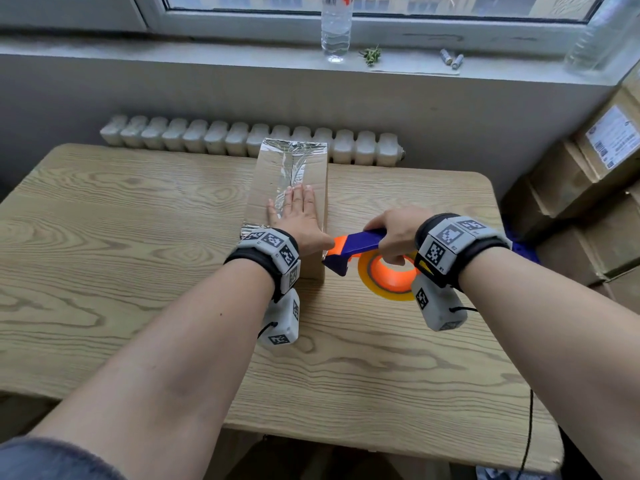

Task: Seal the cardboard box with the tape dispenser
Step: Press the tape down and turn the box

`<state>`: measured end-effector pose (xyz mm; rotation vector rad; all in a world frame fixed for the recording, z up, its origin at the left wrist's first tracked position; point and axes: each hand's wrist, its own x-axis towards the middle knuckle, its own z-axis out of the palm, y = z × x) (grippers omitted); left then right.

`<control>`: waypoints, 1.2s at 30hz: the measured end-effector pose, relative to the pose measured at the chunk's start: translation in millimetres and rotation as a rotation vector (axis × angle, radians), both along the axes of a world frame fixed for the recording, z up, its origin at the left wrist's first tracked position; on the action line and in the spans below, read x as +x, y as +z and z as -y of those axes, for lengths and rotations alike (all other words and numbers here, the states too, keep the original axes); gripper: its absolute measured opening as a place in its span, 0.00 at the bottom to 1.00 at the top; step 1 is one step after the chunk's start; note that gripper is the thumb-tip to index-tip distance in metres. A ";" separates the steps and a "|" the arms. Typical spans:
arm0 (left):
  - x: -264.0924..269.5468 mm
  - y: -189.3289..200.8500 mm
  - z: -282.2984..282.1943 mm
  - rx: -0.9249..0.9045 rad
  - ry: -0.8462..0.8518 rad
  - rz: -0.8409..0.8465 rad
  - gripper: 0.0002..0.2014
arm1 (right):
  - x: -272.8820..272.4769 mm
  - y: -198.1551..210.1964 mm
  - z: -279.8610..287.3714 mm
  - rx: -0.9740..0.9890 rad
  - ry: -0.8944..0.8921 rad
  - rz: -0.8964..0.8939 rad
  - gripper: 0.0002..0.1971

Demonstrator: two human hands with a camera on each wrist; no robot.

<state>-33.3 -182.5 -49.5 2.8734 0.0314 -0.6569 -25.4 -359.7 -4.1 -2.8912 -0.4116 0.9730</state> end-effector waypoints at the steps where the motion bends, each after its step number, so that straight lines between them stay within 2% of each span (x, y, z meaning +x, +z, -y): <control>1: -0.2 0.4 0.0 0.003 -0.003 -0.001 0.56 | 0.3 -1.3 0.1 -0.006 -0.007 -0.001 0.26; 7: -0.2 1.2 -1.0 0.011 -0.015 0.005 0.60 | 3.5 -5.4 7.9 -0.107 0.009 -0.012 0.19; 10: 0.1 3.0 -2.2 -0.015 -0.012 0.005 0.59 | 7.1 -17.2 19.6 -0.110 -0.081 0.027 0.19; 14: 2.4 8.7 -10.8 -0.120 0.024 0.135 0.46 | 12.8 -31.4 25.3 -0.016 -0.316 0.027 0.08; 16: 4.7 8.5 -20.6 -0.166 0.037 0.219 0.39 | 13.4 -41.2 24.8 0.035 -0.429 0.009 0.10; 19: 5.4 6.6 -34.8 -0.190 0.035 0.267 0.30 | 10.2 -55.3 22.1 0.076 -0.494 -0.064 0.14; 24: 2.0 3.2 -55.7 -0.216 0.018 0.256 0.25 | 6.4 -76.2 14.7 0.052 -0.477 -0.102 0.16; 28: -1.0 5.1 -69.7 -0.215 0.034 0.213 0.26 | 6.8 -65.9 4.6 0.017 -0.394 -0.073 0.09; 30: -2.9 7.0 -76.9 -0.214 0.035 0.183 0.28 | 10.2 -52.6 -6.7 0.108 -0.397 0.033 0.22; 31: -3.6 8.0 -80.7 -0.215 0.034 0.171 0.30 | 10.4 -41.8 -15.3 0.182 -0.390 0.106 0.25; 34: -6.0 14.2 -90.9 -0.219 0.019 0.162 0.32 | 8.8 -13.4 -46.6 0.378 -0.268 0.326 0.24; 36: -8.0 19.5 -96.2 -0.191 -0.022 0.185 0.32 | 3.6 -0.8 -67.4 0.395 -0.126 0.373 0.23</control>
